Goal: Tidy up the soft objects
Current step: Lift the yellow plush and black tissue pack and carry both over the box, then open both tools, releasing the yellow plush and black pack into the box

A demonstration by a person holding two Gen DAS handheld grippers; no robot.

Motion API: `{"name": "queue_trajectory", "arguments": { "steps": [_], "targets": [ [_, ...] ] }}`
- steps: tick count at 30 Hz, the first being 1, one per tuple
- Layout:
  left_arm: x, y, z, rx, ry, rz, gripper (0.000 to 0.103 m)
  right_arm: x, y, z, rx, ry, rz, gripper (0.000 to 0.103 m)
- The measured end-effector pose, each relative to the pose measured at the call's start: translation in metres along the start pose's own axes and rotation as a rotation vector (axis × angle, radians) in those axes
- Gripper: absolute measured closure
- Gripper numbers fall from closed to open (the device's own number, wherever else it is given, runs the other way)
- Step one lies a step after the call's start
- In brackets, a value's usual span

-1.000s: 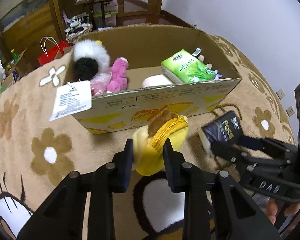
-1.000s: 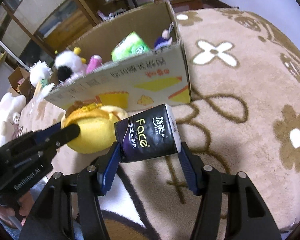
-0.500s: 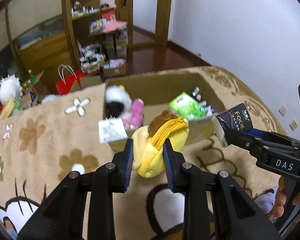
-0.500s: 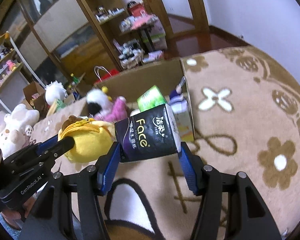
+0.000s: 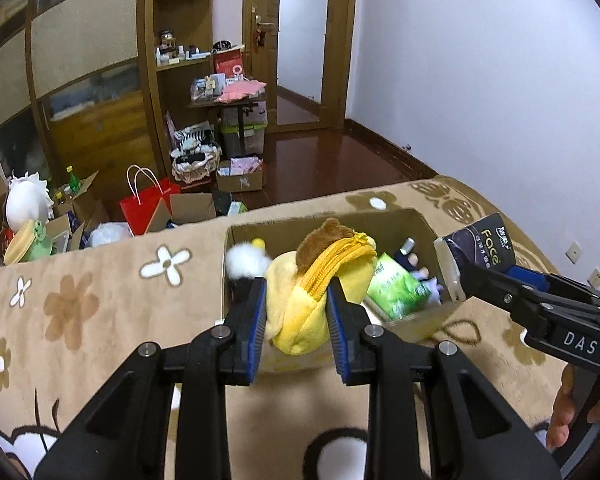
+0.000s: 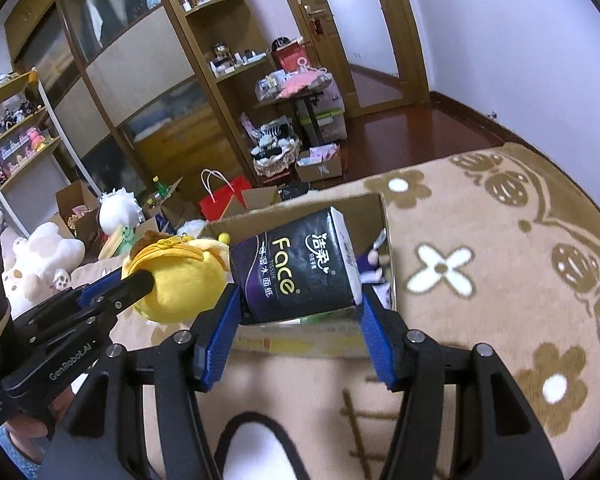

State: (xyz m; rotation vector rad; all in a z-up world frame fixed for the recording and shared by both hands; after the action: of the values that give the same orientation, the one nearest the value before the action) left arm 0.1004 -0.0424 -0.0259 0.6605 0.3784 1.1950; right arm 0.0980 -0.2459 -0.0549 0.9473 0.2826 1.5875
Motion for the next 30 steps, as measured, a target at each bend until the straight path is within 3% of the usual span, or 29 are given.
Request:
{"name": "queue_trajectory", "arguments": {
  "steps": [11, 25, 28, 30],
  "targets": [
    [0.003, -0.034, 0.006, 0.012, -0.009, -0.004, 0.075, 0.003, -0.021, 0.017, -0.052, 0.047, 0.023, 0.041],
    [0.009, -0.072, -0.009, 0.145, -0.006, -0.020, 0.067, -0.012, -0.064, 0.007, 0.039, 0.030, 0.022, 0.040],
    [0.009, -0.072, -0.009, 0.148, 0.000, -0.018, 0.060, -0.011, -0.067, 0.004, 0.043, 0.030, 0.036, 0.039],
    [0.010, -0.072, -0.008, 0.147, 0.004, -0.007, 0.049, -0.011, -0.069, 0.003, 0.052, 0.035, 0.031, 0.039]
  ]
}}
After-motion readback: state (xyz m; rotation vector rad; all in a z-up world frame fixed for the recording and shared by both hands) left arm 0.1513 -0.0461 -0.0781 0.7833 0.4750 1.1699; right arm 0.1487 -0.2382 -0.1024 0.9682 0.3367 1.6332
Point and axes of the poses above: each gripper's, at about its wrist camera, not at the fingertips, and y roughly against the way its jaws point, x to its left, z to its top, the point moved 2 cm from there along -y, roughly the way its jaws point, and after that the axes turned 9 degrees about -y, right-handed, at the moved point
